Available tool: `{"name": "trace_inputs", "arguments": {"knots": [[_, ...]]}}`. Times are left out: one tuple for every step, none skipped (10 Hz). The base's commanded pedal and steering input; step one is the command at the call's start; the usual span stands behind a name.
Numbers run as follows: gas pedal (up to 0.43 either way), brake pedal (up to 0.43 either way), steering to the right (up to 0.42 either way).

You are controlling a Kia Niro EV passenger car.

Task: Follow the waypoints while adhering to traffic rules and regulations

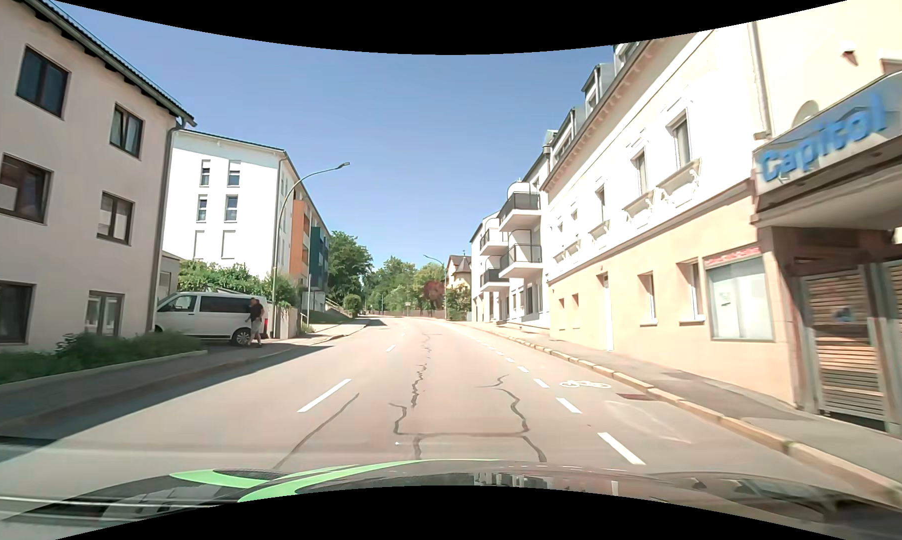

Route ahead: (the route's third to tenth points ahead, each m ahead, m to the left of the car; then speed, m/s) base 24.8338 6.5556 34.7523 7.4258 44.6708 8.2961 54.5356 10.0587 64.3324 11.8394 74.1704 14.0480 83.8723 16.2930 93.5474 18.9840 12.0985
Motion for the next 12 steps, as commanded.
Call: {"name": "trace_inputs", "arguments": {"knots": [[0.228, 0.000, -0.019], [0.228, 0.000, -0.018], [0.228, 0.000, -0.018], [0.228, 0.000, -0.017], [0.228, 0.000, -0.017], [0.228, 0.000, -0.017], [0.228, 0.000, -0.017], [0.228, 0.000, -0.017], [0.228, 0.000, -0.017], [0.228, 0.000, -0.017], [0.228, 0.000, -0.017], [0.228, 0.000, -0.017]]}}
